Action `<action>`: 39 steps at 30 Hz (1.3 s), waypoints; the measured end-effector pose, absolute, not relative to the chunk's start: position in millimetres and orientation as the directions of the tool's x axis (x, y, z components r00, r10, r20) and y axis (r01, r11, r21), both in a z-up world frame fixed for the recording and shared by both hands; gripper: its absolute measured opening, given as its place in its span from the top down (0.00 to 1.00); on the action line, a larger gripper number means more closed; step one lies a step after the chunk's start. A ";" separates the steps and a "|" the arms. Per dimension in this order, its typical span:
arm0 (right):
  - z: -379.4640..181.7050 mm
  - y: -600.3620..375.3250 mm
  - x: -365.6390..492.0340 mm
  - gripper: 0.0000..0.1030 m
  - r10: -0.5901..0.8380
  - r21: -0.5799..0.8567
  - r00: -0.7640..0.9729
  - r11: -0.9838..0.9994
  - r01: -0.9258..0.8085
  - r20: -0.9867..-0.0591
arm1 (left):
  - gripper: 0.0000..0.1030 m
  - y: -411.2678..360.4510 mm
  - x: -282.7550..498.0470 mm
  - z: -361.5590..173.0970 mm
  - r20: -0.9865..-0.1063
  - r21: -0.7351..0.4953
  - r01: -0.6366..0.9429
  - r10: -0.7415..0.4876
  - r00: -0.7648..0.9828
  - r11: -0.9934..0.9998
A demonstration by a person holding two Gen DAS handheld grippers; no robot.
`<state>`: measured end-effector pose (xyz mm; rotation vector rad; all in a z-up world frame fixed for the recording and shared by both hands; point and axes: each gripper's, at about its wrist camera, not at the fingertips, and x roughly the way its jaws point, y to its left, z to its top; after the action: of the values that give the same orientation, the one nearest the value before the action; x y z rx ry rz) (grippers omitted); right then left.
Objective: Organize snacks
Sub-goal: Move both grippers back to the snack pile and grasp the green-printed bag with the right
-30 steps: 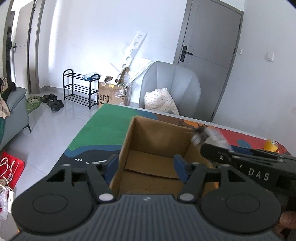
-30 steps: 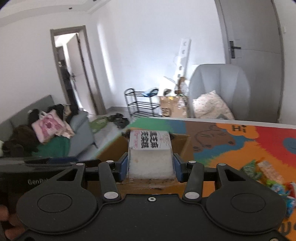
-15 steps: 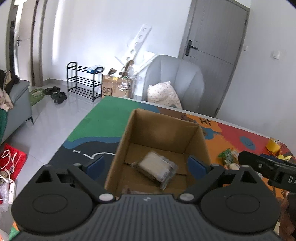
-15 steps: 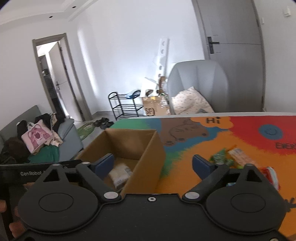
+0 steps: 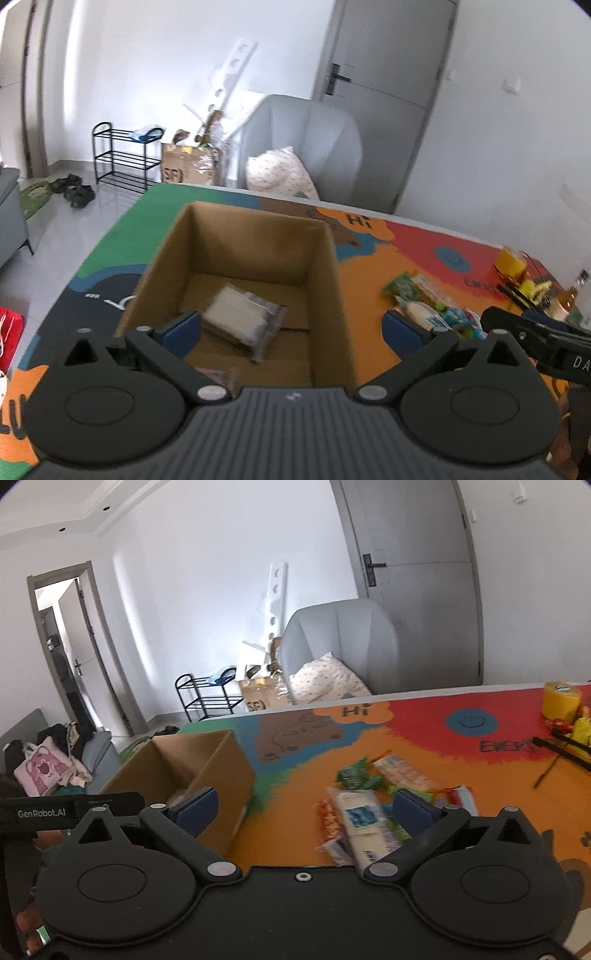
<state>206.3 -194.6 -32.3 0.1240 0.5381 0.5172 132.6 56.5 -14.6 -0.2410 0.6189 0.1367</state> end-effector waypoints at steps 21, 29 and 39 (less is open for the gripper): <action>-49.9 -272.3 202.4 0.00 0.412 0.226 0.759 0.911 -0.344 -0.505 | 0.00 -16.7 153.4 -27.9 -0.614 -0.206 -0.051 -0.088 0.784 0.977; -58.8 -290.1 201.7 0.00 0.373 0.209 0.761 0.928 -0.309 -0.531 | 0.00 -34.3 147.4 -24.1 -0.582 -0.208 -0.004 -0.120 0.804 0.978; -74.8 -307.4 207.5 0.02 0.373 0.240 0.746 0.928 -0.286 -0.552 | 0.03 -57.5 158.2 -42.9 -0.600 -0.227 0.037 -0.169 0.782 0.973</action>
<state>207.5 -307.4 -74.8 0.1429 0.6334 0.3622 158.2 -57.5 -42.9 -0.2076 0.6649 -0.1119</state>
